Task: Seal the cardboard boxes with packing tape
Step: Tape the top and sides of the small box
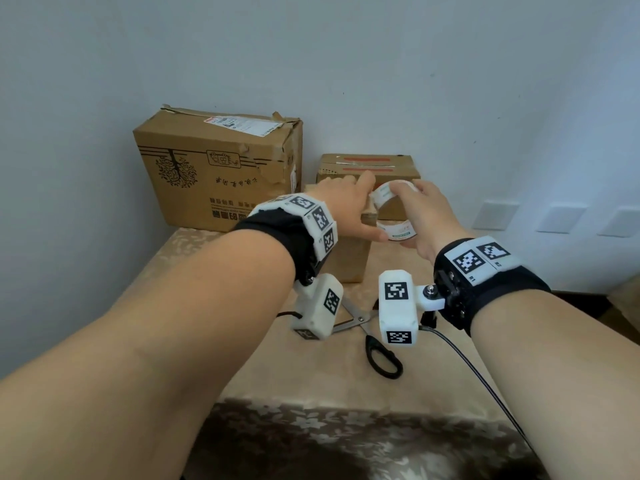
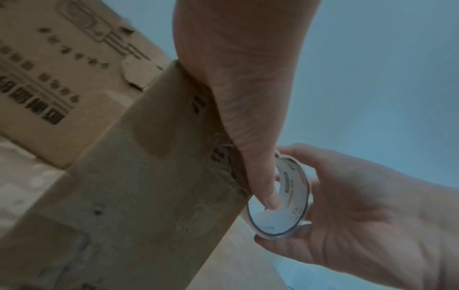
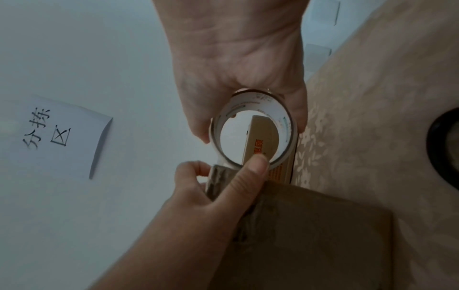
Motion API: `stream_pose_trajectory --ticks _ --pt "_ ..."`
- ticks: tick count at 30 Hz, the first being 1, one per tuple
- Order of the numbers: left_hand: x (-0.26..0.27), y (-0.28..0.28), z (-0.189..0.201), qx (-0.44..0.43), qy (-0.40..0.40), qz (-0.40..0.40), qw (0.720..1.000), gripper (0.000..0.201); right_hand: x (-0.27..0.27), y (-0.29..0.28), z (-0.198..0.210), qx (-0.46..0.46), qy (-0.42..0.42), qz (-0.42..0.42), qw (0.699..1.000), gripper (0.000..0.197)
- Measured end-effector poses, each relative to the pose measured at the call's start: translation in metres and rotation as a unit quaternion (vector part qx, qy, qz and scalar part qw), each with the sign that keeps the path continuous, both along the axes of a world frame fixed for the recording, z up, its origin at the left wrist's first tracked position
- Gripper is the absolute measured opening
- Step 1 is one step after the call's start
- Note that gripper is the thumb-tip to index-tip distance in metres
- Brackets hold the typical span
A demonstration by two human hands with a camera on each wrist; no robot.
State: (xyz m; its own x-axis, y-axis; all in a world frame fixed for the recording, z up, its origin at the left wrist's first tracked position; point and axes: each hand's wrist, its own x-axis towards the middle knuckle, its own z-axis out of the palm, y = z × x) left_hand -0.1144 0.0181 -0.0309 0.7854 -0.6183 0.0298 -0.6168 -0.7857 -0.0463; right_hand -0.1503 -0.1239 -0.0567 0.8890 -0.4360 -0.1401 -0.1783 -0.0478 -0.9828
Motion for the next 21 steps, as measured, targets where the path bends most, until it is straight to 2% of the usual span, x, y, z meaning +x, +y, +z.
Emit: stream_pose_trajectory --ticks 3,5,6,9,12,15,19,21 --pt "0.005 0.003 -0.003 -0.036 -0.010 0.002 0.999 0.100 -0.004 -0.003 0.000 0.040 0.006 0.005 0.999 0.074" --pt "0.004 0.009 -0.001 -0.081 -0.028 -0.011 0.996 0.102 -0.006 -0.001 0.010 0.042 -0.017 0.004 0.999 0.068" --pt "0.004 0.013 -0.002 -0.130 -0.031 -0.014 0.991 0.099 -0.006 0.001 0.018 0.040 -0.043 0.003 0.998 0.065" --pt "0.006 0.019 -0.013 -0.323 0.021 -0.007 0.946 0.091 -0.004 0.007 0.045 0.003 -0.111 0.002 0.994 0.062" --pt "0.002 0.019 -0.037 -0.436 0.078 0.008 0.896 0.089 -0.003 0.018 0.053 -0.144 -0.129 0.014 0.981 0.065" --pt "0.007 0.026 -0.057 -0.466 0.141 0.051 0.872 0.085 -0.003 0.034 0.046 -0.240 -0.116 0.052 0.962 0.077" --pt "0.021 0.053 -0.063 -0.468 0.205 0.082 0.856 0.083 0.001 0.070 0.040 -0.279 -0.110 0.101 0.949 0.076" --pt "0.017 0.067 -0.066 -0.472 0.221 0.069 0.851 0.079 0.003 0.090 0.036 -0.296 -0.103 0.127 0.941 0.075"
